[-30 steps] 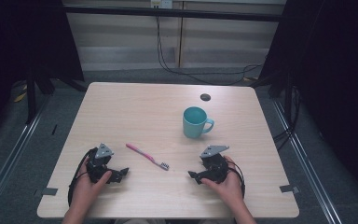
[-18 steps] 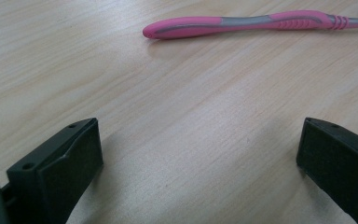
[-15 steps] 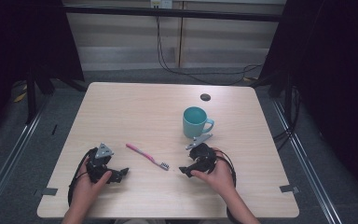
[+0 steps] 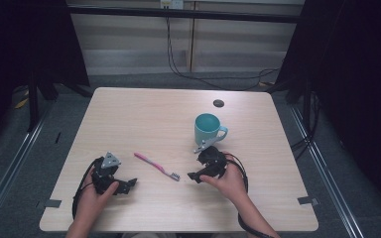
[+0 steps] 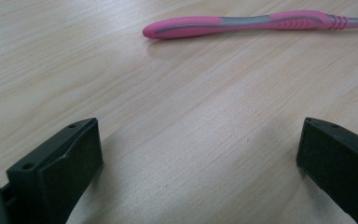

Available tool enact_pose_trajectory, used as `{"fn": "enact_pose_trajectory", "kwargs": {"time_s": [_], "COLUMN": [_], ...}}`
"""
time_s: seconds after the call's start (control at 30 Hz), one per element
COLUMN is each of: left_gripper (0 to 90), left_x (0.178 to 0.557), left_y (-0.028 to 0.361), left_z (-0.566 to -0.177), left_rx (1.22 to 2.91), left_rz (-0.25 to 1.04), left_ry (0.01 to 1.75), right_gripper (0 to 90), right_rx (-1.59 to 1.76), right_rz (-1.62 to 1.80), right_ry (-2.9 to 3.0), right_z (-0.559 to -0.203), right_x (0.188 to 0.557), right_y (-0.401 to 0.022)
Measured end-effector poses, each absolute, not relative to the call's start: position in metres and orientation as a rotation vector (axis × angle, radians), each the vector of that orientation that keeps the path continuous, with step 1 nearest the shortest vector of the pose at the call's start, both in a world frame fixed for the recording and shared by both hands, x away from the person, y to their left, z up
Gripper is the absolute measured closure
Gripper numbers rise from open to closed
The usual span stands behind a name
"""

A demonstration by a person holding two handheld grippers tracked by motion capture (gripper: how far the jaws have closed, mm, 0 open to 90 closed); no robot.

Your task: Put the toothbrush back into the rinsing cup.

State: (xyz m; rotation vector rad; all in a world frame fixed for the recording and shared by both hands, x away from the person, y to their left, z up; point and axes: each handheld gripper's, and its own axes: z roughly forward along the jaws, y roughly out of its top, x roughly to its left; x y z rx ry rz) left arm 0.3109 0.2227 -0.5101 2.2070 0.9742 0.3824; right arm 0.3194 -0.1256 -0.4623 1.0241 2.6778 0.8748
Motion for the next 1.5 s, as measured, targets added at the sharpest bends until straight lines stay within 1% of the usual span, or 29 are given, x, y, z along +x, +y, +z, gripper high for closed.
{"fn": "enact_pose_trajectory", "kwargs": {"time_s": [0.3, 0.37, 0.9, 0.97, 1.33, 1.5], "left_gripper": [0.0, 0.0, 0.0, 0.0, 0.0, 0.0], "left_x": [0.311, 0.311, 0.311, 0.311, 0.311, 0.311], "left_y": [0.223, 0.223, 0.223, 0.223, 0.223, 0.223], "left_z": [-0.510, -0.510, -0.510, -0.510, -0.510, -0.510], "left_rx": [2.202, 2.201, 2.201, 2.200, 2.201, 2.203], "left_rz": [0.382, 0.381, 0.377, 0.377, 0.377, 0.381], "left_ry": [0.978, 0.976, 0.975, 0.975, 0.975, 0.976], "right_gripper": [27.3, 29.9, 37.2, 40.5, 43.2, 48.2], "right_rx": [0.994, 1.011, 0.959, 0.944, 0.956, 0.940], "right_rz": [0.848, 0.867, 0.844, 0.849, 0.849, 0.820], "right_ry": [2.696, 2.700, 2.760, 2.774, 2.816, 2.858], "right_z": [-0.456, -0.455, -0.454, -0.454, -0.454, -0.458], "right_x": [0.330, 0.332, 0.344, 0.345, 0.354, 0.358], "right_y": [-0.110, -0.107, -0.087, -0.083, -0.064, -0.053]}}
